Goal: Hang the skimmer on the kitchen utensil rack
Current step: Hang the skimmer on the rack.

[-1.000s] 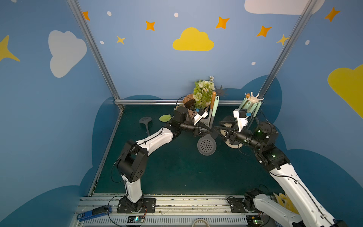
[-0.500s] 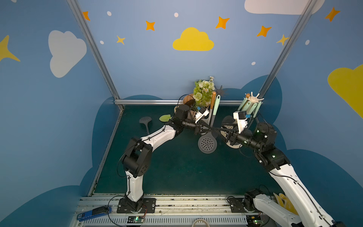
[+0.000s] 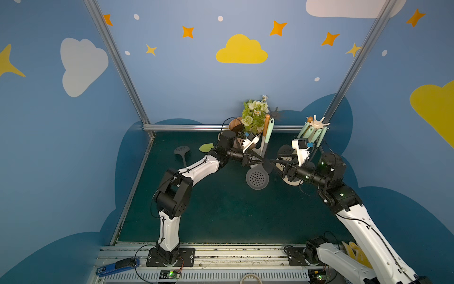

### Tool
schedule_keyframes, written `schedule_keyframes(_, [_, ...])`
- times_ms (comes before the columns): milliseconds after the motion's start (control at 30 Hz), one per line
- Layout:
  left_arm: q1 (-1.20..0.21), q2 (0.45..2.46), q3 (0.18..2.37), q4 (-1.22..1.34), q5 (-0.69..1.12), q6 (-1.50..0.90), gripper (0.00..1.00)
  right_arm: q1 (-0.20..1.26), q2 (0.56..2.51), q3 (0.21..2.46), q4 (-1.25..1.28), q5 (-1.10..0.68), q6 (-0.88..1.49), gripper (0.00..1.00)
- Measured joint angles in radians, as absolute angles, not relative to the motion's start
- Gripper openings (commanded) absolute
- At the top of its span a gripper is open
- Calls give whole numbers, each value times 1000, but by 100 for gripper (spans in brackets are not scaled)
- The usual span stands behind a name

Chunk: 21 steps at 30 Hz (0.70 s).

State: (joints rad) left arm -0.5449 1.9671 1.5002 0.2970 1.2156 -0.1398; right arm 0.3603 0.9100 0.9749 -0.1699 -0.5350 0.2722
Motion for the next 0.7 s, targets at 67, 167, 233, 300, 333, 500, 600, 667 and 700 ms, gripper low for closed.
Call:
schedule_keyframes(67, [-543, 1981, 1513, 305, 1220, -152, 7, 360, 910, 975, -170, -535, 272, 65])
schedule_keyframes(167, [-539, 2002, 1528, 318, 1222, -165, 9, 357, 910, 974, -170, -536, 273, 65])
schedule_keyframes(233, [-538, 2009, 1533, 322, 1223, -170, 11, 356, 910, 972, -168, -536, 273, 65])
schedule_keyframes(300, [-537, 2010, 1538, 311, 1221, -174, 16, 356, 910, 969, -168, -536, 273, 65])
schedule_keyframes(333, [-537, 2010, 1540, 301, 1219, -175, 19, 356, 910, 966, -167, -536, 273, 66])
schedule_keyframes(500, [-530, 2010, 1541, 243, 1195, -175, 36, 355, 910, 958, -164, -536, 276, 66])
schedule_keyframes(600, [-528, 2007, 1541, 200, 1168, -165, 46, 355, 910, 957, -160, -538, 276, 67])
schedule_keyframes(667, [-527, 2003, 1541, 164, 1149, -156, 52, 355, 908, 953, -155, -540, 276, 67])
schedule_keyframes(700, [-527, 1999, 1543, 140, 1135, -149, 53, 355, 907, 949, -154, -540, 275, 68])
